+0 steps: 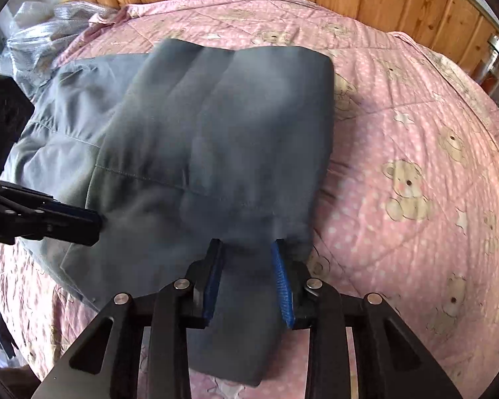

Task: Fold clothes
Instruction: 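Open both grippers and withdraw them from the folded trousers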

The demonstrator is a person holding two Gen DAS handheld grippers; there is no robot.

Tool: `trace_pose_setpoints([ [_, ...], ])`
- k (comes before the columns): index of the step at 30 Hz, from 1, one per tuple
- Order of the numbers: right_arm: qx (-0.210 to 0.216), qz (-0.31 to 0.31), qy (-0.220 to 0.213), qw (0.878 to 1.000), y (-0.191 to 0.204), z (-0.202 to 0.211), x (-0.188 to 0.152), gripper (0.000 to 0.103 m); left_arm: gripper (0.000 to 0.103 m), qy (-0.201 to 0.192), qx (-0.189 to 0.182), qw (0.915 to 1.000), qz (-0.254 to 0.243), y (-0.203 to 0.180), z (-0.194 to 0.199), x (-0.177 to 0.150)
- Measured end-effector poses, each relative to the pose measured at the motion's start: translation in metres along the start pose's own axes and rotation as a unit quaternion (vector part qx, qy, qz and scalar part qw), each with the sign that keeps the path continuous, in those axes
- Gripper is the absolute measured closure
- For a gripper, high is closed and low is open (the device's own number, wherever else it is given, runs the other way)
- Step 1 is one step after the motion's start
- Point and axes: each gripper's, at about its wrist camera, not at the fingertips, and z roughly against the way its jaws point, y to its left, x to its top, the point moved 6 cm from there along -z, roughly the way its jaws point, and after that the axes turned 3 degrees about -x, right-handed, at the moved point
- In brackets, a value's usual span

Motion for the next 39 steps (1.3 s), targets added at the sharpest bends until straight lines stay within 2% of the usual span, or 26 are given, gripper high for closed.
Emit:
trace_pose_setpoints([
  [1, 0.0, -0.005, -0.012, 1.0, 0.003, 0.011, 0.001, 0.073, 0.076, -0.008, -0.004, 0.9999, 0.011, 0.008, -0.003, -0.001],
  [2, 0.011, -0.008, -0.028, 1.0, 0.008, 0.02, 0.003, 0.073, 0.076, -0.019, -0.016, 0.9994, 0.024, 0.012, -0.001, 0.0],
  [4, 0.029, -0.001, -0.036, 0.999, 0.03, 0.03, 0.0, 0.071, 0.075, -0.03, -0.018, 0.9989, 0.03, 0.011, 0.002, -0.003],
  [6, 0.05, 0.022, 0.01, 0.998, 0.048, 0.0, -0.01, 0.065, 0.075, -0.036, -0.019, 0.9987, 0.032, 0.009, 0.005, -0.01],
  [7, 0.039, 0.042, 0.046, 0.997, 0.054, -0.022, -0.015, 0.065, 0.075, -0.039, -0.018, 0.9983, 0.038, 0.01, 0.009, -0.014],
  [10, 0.028, 0.081, 0.01, 0.996, 0.067, -0.001, 0.01, 0.065, 0.075, -0.066, -0.015, 0.996, 0.058, 0.012, 0.035, -0.03],
  [12, 0.04, 0.071, -0.042, 0.996, 0.068, 0.015, 0.036, 0.065, 0.075, -0.096, -0.013, 0.9925, 0.075, 0.017, 0.064, -0.044],
  [13, 0.045, 0.066, -0.052, 0.995, 0.069, 0.017, 0.043, 0.065, 0.074, -0.115, -0.01, 0.9892, 0.091, 0.024, 0.08, -0.052],
  [14, 0.047, 0.059, -0.05, 0.996, 0.068, 0.01, 0.049, 0.064, 0.073, -0.132, -0.004, 0.985, 0.11, 0.034, 0.096, -0.06],
  [15, 0.044, 0.059, -0.029, 0.997, 0.064, 0.003, 0.044, 0.064, 0.073, -0.152, 0.006, 0.9794, 0.133, 0.047, 0.113, -0.07],
  [17, 0.029, 0.067, 0.002, 0.997, 0.062, -0.004, 0.038, 0.063, 0.072, -0.196, 0.026, 0.9627, 0.184, 0.08, 0.153, -0.092],
  [20, -0.001, 0.091, 0.031, 0.995, 0.064, -0.003, 0.036, 0.063, 0.07, -0.279, 0.047, 0.9216, 0.266, 0.138, 0.222, -0.131],
  [23, 0.003, 0.09, 0.004, 0.996, 0.088, 0.019, 0.054, 0.064, 0.056, -0.354, 0.069, 0.8706, 0.335, 0.202, 0.286, -0.17],
  [25, 0.01, 0.105, -0.012, 0.994, 0.123, 0.031, 0.07, 0.063, 0.049, -0.388, 0.077, 0.8389, 0.374, 0.244, 0.316, -0.193],
  [27, 0.027, 0.13, -0.023, 0.991, 0.171, 0.041, 0.093, 0.063, 0.048, -0.398, 0.079, 0.8213, 0.401, 0.281, 0.331, -0.207],
  [29, 0.049, 0.168, -0.032, 0.984, 0.215, 0.056, 0.105, 0.062, 0.048, -0.395, 0.065, 0.8161, 0.417, 0.31, 0.335, -0.213],
  [30, 0.06, 0.189, -0.035, 0.979, 0.239, 0.061, 0.106, 0.059, 0.048, -0.396, 0.054, 0.8168, 0.416, 0.32, 0.338, -0.214],
  [33, 0.074, 0.247, -0.033, 0.966, 0.31, 0.062, 0.106, 0.059, 0.046, -0.4, 0.032, 0.8272, 0.394, 0.333, 0.339, -0.201],
  [35, 0.089, 0.277, -0.035, 0.956, 0.355, 0.061, 0.108, 0.059, 0.043, -0.407, 0.029, 0.8329, 0.374, 0.332, 0.342, -0.196],
  [37, 0.106, 0.311, -0.044, 0.943, 0.4, 0.065, 0.108, 0.059, 0.043, -0.415, 0.035, 0.8343, 0.362, 0.333, 0.348, -0.191],
  [39, 0.13, 0.358, -0.051, 0.923, 0.447, 0.069, 0.098, 0.054, 0.043, -0.422, 0.036, 0.835, 0.351, 0.333, 0.354, -0.187],
])
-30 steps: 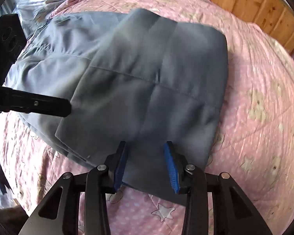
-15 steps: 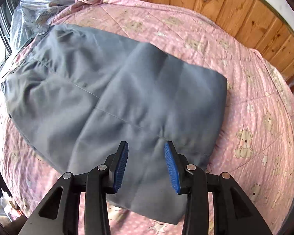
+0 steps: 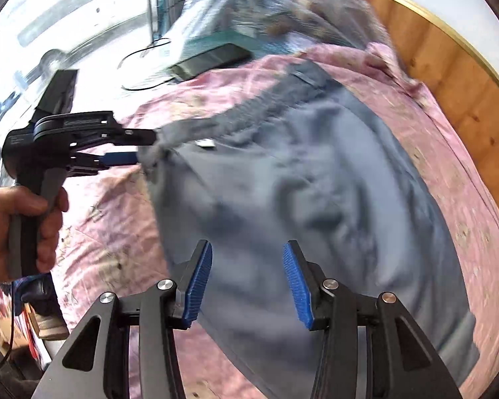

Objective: Fold clothes

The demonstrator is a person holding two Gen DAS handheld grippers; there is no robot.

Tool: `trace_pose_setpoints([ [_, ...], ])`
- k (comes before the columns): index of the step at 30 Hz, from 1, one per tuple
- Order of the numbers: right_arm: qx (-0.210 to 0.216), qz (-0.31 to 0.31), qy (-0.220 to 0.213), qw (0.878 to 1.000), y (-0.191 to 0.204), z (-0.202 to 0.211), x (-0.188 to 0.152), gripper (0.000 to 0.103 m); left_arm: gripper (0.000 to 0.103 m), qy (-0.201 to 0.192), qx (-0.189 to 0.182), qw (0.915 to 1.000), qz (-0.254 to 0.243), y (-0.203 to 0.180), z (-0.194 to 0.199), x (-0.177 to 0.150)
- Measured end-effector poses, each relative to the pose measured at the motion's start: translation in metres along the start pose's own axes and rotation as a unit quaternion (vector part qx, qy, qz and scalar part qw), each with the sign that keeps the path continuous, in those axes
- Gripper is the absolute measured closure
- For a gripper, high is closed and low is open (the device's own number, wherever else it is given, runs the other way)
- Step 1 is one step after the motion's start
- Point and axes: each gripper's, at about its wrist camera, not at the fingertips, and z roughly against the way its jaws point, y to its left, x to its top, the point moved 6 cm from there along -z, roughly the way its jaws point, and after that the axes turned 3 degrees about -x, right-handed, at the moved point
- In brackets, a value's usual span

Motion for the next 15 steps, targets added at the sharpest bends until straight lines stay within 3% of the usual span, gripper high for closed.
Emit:
trace_pose_setpoints([
  [5, 0.024, 0.062, 0.03, 0.997, 0.058, -0.039, 0.014, 0.051, 0.043, 0.014, -0.023, 0.9996, 0.009, 0.004, -0.008, 0.006],
  [7, 0.027, 0.035, 0.047, 0.998, 0.05, -0.049, 0.011, 0.051, 0.042, 0.004, -0.035, 0.9992, 0.017, 0.003, -0.011, 0.01],
  [10, 0.046, -0.02, 0.039, 0.998, 0.023, -0.038, 0.019, 0.052, 0.037, -0.012, -0.06, 0.9979, 0.02, -0.002, -0.013, 0.011],
  [11, 0.05, -0.041, 0.031, 0.997, 0.011, -0.031, 0.024, 0.052, 0.041, -0.016, -0.071, 0.9973, 0.011, -0.007, -0.012, 0.011],
  [12, 0.048, -0.06, 0.023, 0.997, -0.004, -0.025, 0.032, 0.052, 0.061, -0.022, -0.079, 0.9967, -0.002, -0.013, -0.009, 0.01],
  [14, 0.013, -0.082, 0.017, 0.996, -0.038, -0.022, 0.05, 0.052, 0.081, -0.027, -0.084, 0.9958, -0.022, -0.026, -0.003, 0.011],
  [15, -0.014, -0.088, 0.025, 0.996, -0.058, -0.026, 0.058, 0.052, 0.082, -0.029, -0.085, 0.9955, -0.03, -0.032, 0.0, 0.011],
])
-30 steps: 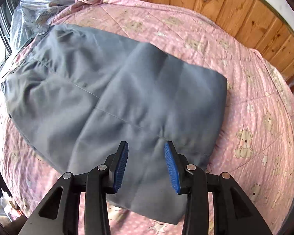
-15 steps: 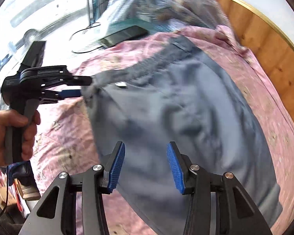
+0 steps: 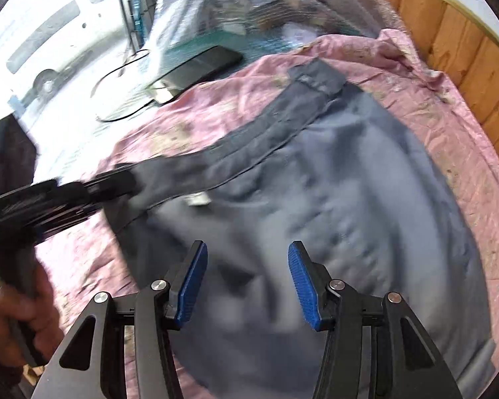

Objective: Fold clothes

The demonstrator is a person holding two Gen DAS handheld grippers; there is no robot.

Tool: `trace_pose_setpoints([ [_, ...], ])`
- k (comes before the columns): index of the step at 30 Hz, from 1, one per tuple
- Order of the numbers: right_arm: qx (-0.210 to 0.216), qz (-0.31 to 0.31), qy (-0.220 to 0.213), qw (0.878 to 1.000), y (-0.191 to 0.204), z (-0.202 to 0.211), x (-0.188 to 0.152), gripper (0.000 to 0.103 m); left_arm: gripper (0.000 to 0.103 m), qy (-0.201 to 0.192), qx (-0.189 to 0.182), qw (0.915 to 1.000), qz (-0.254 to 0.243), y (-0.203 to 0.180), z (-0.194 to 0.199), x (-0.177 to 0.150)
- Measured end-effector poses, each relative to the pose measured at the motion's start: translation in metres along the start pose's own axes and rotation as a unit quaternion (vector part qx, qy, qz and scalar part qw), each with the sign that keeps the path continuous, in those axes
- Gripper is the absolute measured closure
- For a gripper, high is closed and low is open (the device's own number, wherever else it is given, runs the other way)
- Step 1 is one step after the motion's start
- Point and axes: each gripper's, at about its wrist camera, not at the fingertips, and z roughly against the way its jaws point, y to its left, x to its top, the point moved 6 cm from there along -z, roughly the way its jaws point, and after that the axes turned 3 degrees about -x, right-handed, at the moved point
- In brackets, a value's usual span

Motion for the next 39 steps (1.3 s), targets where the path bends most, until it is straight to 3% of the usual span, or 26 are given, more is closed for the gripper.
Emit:
trace_pose_setpoints([
  [4, -0.087, -0.03, 0.103, 0.99, -0.068, -0.057, 0.008, 0.053, 0.085, -0.005, 0.007, 0.998, -0.063, -0.035, 0.009, 0.0],
  [5, -0.056, -0.052, 0.096, 0.992, -0.08, -0.058, 0.009, 0.047, 0.086, -0.006, 0.008, 0.9965, -0.083, -0.046, 0.011, -0.002],
  [7, -0.025, -0.066, 0.141, 0.987, -0.09, -0.049, 0.014, 0.05, 0.087, -0.004, 0.007, 0.992, -0.126, -0.068, 0.014, -0.008],
  [10, 0.017, -0.089, 0.112, 0.99, -0.092, -0.002, 0.047, 0.053, 0.087, 0.009, 0.001, 0.9807, -0.195, -0.103, 0.014, -0.025],
  [13, 0.039, -0.083, 0.067, 0.994, -0.076, 0.048, 0.093, 0.042, 0.087, 0.03, -0.009, 0.9675, -0.251, -0.131, 0.007, -0.048],
  [14, 0.048, -0.068, 0.071, 0.994, -0.065, 0.056, 0.104, 0.038, 0.087, 0.035, -0.01, 0.9627, -0.268, -0.139, 0.004, -0.056],
  [17, 0.063, -0.016, 0.106, 0.992, -0.032, 0.06, 0.12, 0.035, 0.087, 0.052, -0.014, 0.9511, -0.304, -0.156, -0.005, -0.077],
  [19, 0.03, 0.04, 0.157, 0.986, -0.02, 0.043, 0.109, 0.035, 0.087, 0.06, -0.015, 0.9453, -0.32, -0.163, -0.009, -0.089],
  [20, 0.006, 0.059, 0.172, 0.983, -0.021, 0.037, 0.1, 0.046, 0.087, 0.064, -0.015, 0.9429, -0.327, -0.166, -0.01, -0.094],
  [21, -0.013, 0.072, 0.18, 0.981, -0.026, 0.035, 0.091, 0.079, 0.087, 0.067, -0.014, 0.9405, -0.333, -0.167, -0.01, -0.099],
  [22, -0.019, 0.065, 0.173, 0.983, -0.034, 0.039, 0.086, 0.084, 0.087, 0.07, -0.014, 0.9384, -0.338, -0.169, -0.01, -0.103],
  [24, 0.015, 0.0, 0.13, 0.991, -0.06, 0.069, 0.083, 0.09, 0.087, 0.075, -0.022, 0.9352, -0.345, -0.174, -0.007, -0.109],
  [27, 0.046, -0.103, 0.075, 0.991, -0.119, 0.125, 0.059, 0.091, 0.087, 0.084, -0.048, 0.9279, -0.36, -0.191, -0.001, -0.122],
  [29, 0.064, -0.178, 0.053, 0.981, -0.164, 0.153, 0.027, 0.092, 0.087, 0.102, -0.076, 0.9167, -0.379, -0.211, -0.002, -0.143],
  [32, 0.09, -0.286, 0.048, 0.953, -0.224, 0.168, -0.037, 0.092, 0.087, 0.161, -0.11, 0.8935, -0.405, -0.236, -0.019, -0.192],
  [36, 0.139, -0.399, 0.055, 0.905, -0.273, 0.15, -0.118, 0.091, 0.086, 0.258, -0.128, 0.8662, -0.408, -0.241, -0.053, -0.26],
  [39, 0.149, -0.444, 0.052, 0.882, -0.292, 0.13, -0.145, 0.089, 0.086, 0.307, -0.136, 0.848, -0.41, -0.238, -0.059, -0.287],
])
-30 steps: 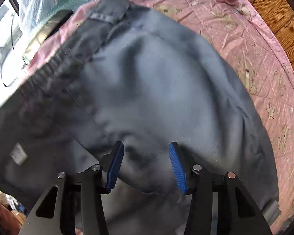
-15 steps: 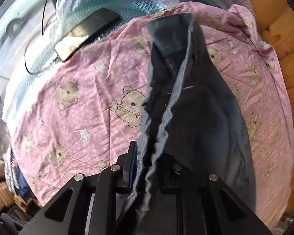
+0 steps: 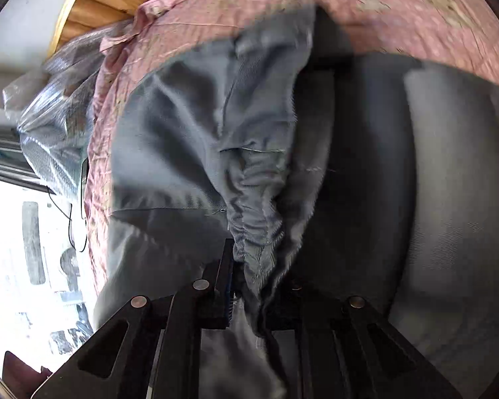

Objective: Fold clothes

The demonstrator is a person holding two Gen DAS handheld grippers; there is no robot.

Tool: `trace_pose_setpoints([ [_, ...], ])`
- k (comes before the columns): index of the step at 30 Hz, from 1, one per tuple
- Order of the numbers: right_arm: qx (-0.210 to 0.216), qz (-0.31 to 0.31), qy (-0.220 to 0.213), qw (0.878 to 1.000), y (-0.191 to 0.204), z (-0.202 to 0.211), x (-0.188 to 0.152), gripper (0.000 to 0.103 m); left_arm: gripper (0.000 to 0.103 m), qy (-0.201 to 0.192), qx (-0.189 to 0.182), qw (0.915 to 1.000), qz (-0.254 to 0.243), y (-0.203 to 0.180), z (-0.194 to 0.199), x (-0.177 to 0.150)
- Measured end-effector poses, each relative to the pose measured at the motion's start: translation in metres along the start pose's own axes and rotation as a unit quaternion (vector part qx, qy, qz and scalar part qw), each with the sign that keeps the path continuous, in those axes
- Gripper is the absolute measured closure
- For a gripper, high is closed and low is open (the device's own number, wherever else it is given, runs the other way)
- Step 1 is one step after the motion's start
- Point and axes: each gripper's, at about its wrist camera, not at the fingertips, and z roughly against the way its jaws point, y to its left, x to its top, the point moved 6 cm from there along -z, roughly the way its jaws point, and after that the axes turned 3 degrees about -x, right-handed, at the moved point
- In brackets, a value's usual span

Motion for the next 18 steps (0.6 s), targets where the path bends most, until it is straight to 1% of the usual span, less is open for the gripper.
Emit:
trace_pose_setpoints([
  [2, 0.032, -0.025, -0.006, 0.999, -0.007, -0.016, 0.0, 0.089, 0.086, 0.018, -0.025, 0.9995, -0.006, -0.007, 0.0, -0.006],
  [3, 0.046, -0.027, -0.009, 0.999, -0.007, -0.015, 0.001, 0.089, 0.086, 0.027, -0.031, 0.9991, -0.011, -0.009, 0.001, -0.009],
  [4, 0.05, -0.022, -0.01, 0.998, -0.004, -0.015, 0.0, 0.089, 0.086, 0.035, -0.028, 0.9989, -0.015, -0.009, 0.002, -0.013],
  [6, 0.046, -0.005, -0.011, 0.999, 0.001, -0.015, -0.002, 0.087, 0.086, 0.04, -0.013, 0.9991, -0.002, -0.001, 0.007, -0.015],
  [8, 0.033, 0.005, -0.019, 0.999, 0.003, -0.011, -0.004, 0.086, 0.086, 0.02, 0.008, 0.9993, 0.031, 0.022, 0.014, -0.009],
  [10, 0.023, 0.015, -0.021, 0.999, 0.011, -0.009, -0.009, 0.088, 0.086, -0.006, 0.028, 0.9973, 0.068, 0.047, 0.019, 0.0],
  [11, 0.019, 0.019, -0.022, 0.999, 0.015, -0.008, -0.011, 0.09, 0.086, -0.013, 0.04, 0.9958, 0.082, 0.058, 0.019, 0.002],
  [12, 0.017, 0.018, -0.019, 1.0, 0.019, -0.008, -0.015, 0.09, 0.084, -0.012, 0.056, 0.9943, 0.09, 0.069, 0.016, 0.002],
  [14, 0.013, 0.022, -0.013, 1.0, 0.026, -0.008, -0.022, 0.092, 0.084, 0.007, 0.078, 0.9916, 0.103, 0.086, 0.007, -0.007],
  [17, -0.008, 0.027, -0.025, 0.999, 0.031, -0.013, -0.028, 0.092, 0.084, 0.045, 0.106, 0.9858, 0.123, 0.109, -0.008, -0.025],
  [18, -0.014, 0.032, -0.029, 0.999, 0.033, -0.014, -0.028, 0.094, 0.084, 0.057, 0.115, 0.9833, 0.129, 0.117, -0.013, -0.031],
])
